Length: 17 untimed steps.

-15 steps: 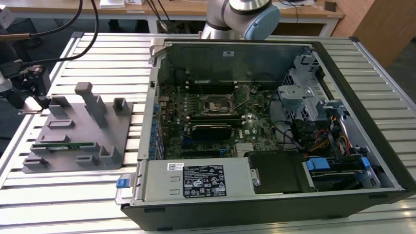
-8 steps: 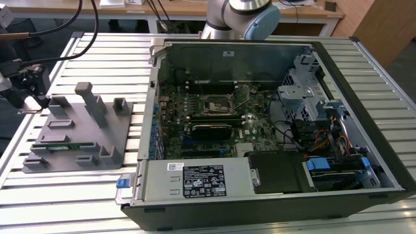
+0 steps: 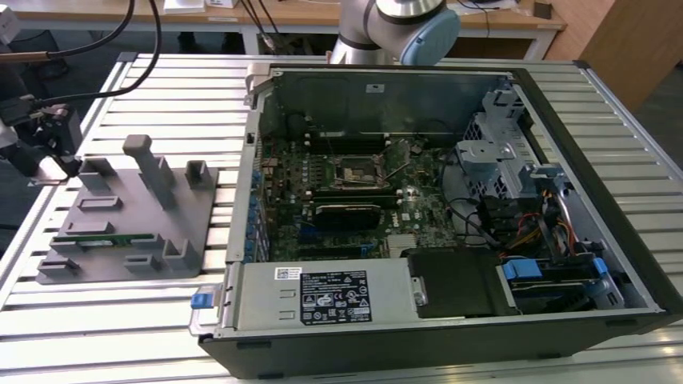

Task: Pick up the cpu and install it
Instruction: 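Pick up the cpu and move it towards the insertion slot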

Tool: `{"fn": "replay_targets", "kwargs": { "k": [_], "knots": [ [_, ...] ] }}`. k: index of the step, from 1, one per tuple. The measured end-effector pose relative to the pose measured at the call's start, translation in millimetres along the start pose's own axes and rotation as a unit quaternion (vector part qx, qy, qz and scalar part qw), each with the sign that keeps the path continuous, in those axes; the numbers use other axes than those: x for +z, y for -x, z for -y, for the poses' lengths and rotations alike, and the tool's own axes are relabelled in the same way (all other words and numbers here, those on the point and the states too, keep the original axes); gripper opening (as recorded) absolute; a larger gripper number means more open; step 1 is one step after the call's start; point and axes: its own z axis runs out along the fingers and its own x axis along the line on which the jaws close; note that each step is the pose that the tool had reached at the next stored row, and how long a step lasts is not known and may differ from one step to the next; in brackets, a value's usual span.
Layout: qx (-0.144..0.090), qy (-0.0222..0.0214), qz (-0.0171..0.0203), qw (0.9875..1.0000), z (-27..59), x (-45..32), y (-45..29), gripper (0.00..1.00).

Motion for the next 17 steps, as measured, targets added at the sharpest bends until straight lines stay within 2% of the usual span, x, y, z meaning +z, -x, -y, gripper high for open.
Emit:
{"fn": "replay_targets", "kwargs": {
  "k": [17],
  "knots": [
    [0.000,-0.0001,-0.0001,1.0000,-0.3,-6.2,-0.1,0.53]
  ]
}}
